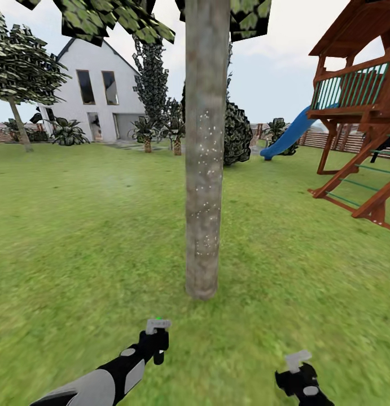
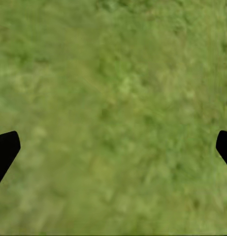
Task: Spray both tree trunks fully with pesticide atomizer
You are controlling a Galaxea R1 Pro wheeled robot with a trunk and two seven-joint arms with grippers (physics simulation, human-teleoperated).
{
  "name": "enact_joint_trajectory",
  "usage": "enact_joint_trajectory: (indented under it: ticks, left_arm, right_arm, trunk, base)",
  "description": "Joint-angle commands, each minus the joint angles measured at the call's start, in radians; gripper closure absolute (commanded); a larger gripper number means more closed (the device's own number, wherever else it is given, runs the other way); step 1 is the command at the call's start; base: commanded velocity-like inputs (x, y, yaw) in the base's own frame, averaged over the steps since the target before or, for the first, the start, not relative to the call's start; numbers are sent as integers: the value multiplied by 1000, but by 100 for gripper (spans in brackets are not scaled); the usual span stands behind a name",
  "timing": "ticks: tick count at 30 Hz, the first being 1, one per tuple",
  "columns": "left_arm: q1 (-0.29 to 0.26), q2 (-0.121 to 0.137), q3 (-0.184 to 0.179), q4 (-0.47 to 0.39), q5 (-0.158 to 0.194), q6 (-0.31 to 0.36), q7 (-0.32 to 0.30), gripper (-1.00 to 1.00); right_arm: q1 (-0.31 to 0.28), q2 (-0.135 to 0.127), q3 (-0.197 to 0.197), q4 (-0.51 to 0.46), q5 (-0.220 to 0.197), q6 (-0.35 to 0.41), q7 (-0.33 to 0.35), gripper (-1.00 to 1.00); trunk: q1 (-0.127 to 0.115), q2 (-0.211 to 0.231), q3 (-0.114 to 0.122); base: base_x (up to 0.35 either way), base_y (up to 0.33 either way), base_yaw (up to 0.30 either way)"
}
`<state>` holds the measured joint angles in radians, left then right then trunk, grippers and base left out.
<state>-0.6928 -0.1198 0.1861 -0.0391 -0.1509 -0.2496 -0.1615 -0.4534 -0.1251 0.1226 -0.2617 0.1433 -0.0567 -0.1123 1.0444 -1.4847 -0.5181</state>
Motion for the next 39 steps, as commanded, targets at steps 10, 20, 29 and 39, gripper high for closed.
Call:
enact_joint_trajectory:
  ticks: [10, 20, 29, 39]
  left_arm:
    - [-1, 44, -43, -93, -15, 8, -916, 100]
    - [-1, 45, -45, -248, -11, 168, -1054, 100]
    - [-1, 45, -45, -264, -9, 179, -1054, 100]
    - [-1, 42, -45, -322, -6, 225, -1053, 100]
  right_arm:
    - [-479, -128, -3, -86, -14, 367, 1160, -100]
    - [-496, 75, 1, -207, -24, 504, 1348, 100]
    - [-496, 167, 7, -203, -16, 503, 1339, 100]
    - [-492, 173, 8, -167, -14, 495, 1333, 100]
  trunk:
    - [0, -1, -1]
    - [0, -1, -1]
    - [0, -1, -1]
    - [0, -1, -1]
  base:
    - [-2, 1, 0]
    - [0, 0, 0]
    - [0, 0, 0]
    - [0, 0, 0]
